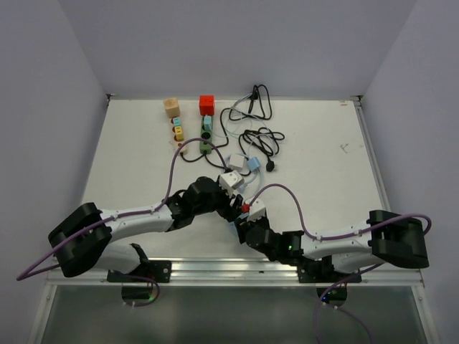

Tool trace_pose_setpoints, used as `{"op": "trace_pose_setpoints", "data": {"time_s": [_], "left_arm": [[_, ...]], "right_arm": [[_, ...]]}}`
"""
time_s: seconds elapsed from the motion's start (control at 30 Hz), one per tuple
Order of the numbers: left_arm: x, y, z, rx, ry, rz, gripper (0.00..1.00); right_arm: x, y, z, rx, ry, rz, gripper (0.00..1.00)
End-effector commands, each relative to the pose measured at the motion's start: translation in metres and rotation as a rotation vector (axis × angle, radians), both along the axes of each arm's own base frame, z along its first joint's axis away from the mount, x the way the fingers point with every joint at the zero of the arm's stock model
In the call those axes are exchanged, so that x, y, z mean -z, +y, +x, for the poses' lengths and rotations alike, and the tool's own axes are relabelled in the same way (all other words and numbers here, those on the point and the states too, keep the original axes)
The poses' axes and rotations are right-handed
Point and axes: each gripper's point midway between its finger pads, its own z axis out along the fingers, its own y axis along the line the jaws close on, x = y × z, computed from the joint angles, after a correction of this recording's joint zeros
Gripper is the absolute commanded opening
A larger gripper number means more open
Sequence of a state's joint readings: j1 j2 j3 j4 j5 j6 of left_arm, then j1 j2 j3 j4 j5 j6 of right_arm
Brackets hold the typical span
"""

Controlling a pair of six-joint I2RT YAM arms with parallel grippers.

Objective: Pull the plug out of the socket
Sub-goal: Remove the plug from the socket.

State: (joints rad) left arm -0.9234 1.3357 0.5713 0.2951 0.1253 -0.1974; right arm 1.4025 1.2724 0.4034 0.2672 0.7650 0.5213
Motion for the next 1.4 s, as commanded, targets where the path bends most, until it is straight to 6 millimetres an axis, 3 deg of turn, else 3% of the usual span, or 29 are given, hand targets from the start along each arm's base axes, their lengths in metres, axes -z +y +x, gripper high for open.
{"op": "trace_pose_setpoints", "data": {"time_s": [0.0, 0.33, 0.67, 0.77, 0.9, 1.07, 1.23, 1.37], "left_arm": [[-0.012, -0.009, 0.002, 0.034, -0.051, -0.052, 0.68], [0.002, -0.006, -0.004, 0.053, -0.029, -0.029, 0.6], [0.028, -0.002, -0.003, 0.049, -0.008, 0.043, 0.5], [0.03, -0.001, -0.001, 0.04, -0.015, 0.05, 0.43], [0.027, 0.0, 0.002, 0.022, -0.028, 0.042, 0.2], [0.023, 0.002, 0.005, 0.001, -0.048, 0.035, 0.0], [0.025, 0.006, 0.006, -0.02, -0.061, 0.049, 0.0], [0.02, 0.01, 0.007, -0.043, -0.082, 0.061, 0.0]], "right_arm": [[-0.011, 0.013, 0.004, 0.036, -0.008, 0.071, 0.6], [0.022, 0.004, -0.003, 0.071, 0.073, 0.074, 0.61], [0.03, 0.001, -0.005, 0.072, 0.089, 0.062, 0.61], [0.031, 0.001, -0.006, 0.071, 0.092, 0.052, 0.61], [0.033, 0.0, -0.006, 0.081, 0.1, 0.044, 0.61], [0.041, -0.005, -0.007, 0.103, 0.116, 0.011, 0.61], [0.04, -0.008, -0.005, 0.116, 0.112, -0.007, 0.61], [0.025, -0.014, -0.003, 0.122, 0.088, 0.002, 0.61]]}}
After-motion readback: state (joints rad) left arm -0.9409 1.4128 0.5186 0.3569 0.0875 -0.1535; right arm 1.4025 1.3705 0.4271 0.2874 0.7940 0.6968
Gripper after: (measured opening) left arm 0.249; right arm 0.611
